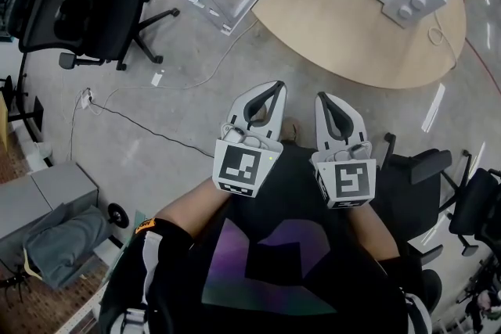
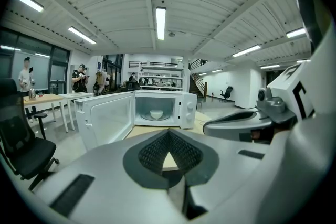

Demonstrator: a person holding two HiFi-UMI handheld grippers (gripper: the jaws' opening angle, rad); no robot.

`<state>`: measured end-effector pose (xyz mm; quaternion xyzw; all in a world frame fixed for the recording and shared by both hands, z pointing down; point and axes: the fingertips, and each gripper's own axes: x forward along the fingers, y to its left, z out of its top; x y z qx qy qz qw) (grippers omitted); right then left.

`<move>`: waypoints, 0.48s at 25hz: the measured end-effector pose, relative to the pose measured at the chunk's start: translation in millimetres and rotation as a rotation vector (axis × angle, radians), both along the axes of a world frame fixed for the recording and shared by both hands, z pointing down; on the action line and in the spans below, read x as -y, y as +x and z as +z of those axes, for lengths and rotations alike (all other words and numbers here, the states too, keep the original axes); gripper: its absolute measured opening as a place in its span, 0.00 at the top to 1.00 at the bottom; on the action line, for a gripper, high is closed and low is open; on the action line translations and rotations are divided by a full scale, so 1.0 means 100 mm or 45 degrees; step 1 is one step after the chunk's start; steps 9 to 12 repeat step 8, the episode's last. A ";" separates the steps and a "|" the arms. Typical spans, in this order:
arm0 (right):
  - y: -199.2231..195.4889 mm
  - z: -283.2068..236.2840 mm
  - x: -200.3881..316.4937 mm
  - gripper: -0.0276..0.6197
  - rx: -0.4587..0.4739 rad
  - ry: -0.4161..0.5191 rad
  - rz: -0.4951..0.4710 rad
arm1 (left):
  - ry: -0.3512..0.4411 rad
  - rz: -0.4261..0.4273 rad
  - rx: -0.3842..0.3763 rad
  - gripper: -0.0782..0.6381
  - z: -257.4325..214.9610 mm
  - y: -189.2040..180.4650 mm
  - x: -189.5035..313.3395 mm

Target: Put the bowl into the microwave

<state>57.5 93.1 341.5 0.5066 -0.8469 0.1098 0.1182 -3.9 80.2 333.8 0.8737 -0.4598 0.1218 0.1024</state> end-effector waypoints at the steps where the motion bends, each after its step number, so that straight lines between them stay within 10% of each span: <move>1: 0.00 0.00 0.00 0.94 -0.003 0.000 -0.002 | 0.000 -0.001 -0.001 0.83 0.00 0.00 0.00; 12: 0.00 0.01 -0.01 0.94 -0.011 -0.008 -0.007 | 0.002 0.005 0.003 0.83 -0.01 0.00 -0.01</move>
